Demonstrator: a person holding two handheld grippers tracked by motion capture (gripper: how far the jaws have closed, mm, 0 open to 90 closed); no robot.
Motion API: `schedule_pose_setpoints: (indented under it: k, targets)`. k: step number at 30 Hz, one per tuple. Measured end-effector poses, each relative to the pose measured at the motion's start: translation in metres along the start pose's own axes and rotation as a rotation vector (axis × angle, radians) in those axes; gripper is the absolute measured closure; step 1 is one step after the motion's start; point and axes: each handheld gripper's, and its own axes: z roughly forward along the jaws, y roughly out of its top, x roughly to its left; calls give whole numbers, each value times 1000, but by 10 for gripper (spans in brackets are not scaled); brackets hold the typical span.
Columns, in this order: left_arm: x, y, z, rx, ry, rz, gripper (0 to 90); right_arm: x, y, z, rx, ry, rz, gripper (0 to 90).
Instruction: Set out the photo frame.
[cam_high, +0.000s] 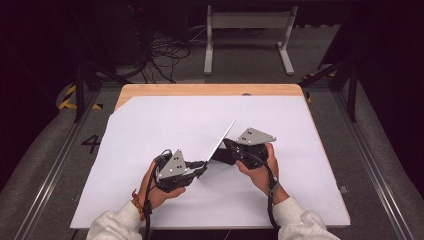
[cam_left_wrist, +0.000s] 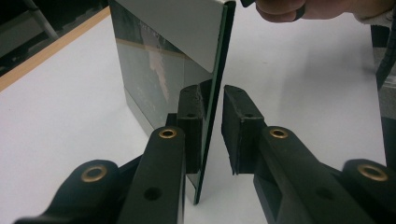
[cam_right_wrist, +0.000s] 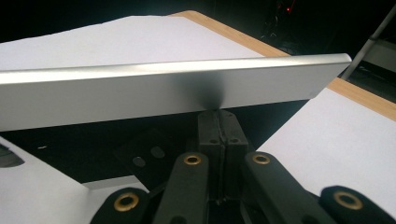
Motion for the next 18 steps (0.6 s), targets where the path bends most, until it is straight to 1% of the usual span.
schedule_pose_setpoints:
  k: [4, 7, 8, 10, 14, 18]
  targets:
    - [-1, 0, 2, -6, -9, -6, 791, 0, 1, 1, 2, -4, -2, 900]
    - [-3, 2, 6, -1, -27, 4, 799, 0, 2, 3, 4, -4, -5, 900]
    - [-4, 3, 8, 0, -26, 7, 798, 0, 2, 4, 4, -3, -5, 900]
    - [-5, 3, 10, -3, -33, 3, 794, 0, 2, 5, 6, -3, -6, 900]
    - [-6, 5, 13, -3, -35, 10, 786, 0, 3, 6, 8, -4, -7, 900]
    - [-8, 7, 15, -4, -38, 8, 782, 1, 4, 7, 14, -2, -11, 900]
